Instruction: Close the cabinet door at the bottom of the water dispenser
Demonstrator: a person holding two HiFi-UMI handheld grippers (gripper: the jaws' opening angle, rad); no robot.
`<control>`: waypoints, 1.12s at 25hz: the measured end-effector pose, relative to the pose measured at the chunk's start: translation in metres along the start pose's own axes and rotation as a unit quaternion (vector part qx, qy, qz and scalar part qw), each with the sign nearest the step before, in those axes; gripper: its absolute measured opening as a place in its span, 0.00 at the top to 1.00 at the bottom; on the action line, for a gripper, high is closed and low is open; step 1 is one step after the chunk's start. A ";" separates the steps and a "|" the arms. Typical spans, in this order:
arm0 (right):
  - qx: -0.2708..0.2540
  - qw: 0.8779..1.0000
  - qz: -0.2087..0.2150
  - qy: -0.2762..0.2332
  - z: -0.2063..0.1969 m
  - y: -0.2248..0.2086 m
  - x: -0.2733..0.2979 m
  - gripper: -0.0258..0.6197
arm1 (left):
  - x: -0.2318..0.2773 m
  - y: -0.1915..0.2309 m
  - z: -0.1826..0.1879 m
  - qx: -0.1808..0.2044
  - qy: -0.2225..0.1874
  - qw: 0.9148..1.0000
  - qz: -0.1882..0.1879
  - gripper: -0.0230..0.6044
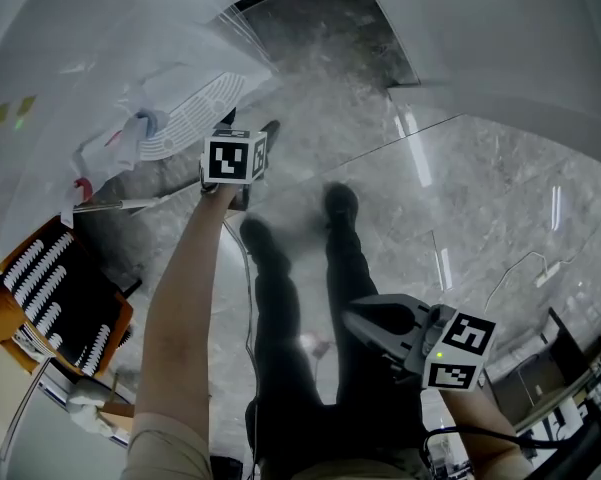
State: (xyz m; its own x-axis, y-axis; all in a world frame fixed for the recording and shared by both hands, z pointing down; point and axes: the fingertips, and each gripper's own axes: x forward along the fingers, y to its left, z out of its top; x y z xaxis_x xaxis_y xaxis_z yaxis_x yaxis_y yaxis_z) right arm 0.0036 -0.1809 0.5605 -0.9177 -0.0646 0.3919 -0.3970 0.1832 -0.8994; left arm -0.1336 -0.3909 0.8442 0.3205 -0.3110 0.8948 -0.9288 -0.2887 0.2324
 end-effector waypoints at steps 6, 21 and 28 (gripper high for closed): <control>-0.002 1.000 -0.003 0.001 0.000 -0.001 -0.002 0.94 | 0.001 0.003 0.000 0.012 -0.002 1.000 0.013 0.42; -0.014 0.992 0.082 -0.090 0.066 0.044 -0.007 0.94 | -0.112 -0.036 -0.021 -0.005 -0.018 0.999 -0.033 0.42; -0.054 0.987 0.119 -0.090 0.108 0.125 -0.021 0.94 | -0.228 -0.074 0.002 -0.052 -0.049 0.995 -0.070 0.42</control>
State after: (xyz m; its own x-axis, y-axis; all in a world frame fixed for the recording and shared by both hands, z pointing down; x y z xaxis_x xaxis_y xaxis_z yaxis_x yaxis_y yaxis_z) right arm -0.0284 -0.2628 0.4189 -0.9761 -0.1793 0.1226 -0.1754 0.3181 -0.9317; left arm -0.1381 -0.3005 0.6219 0.4607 -0.3620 0.8104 -0.8860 -0.2419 0.3956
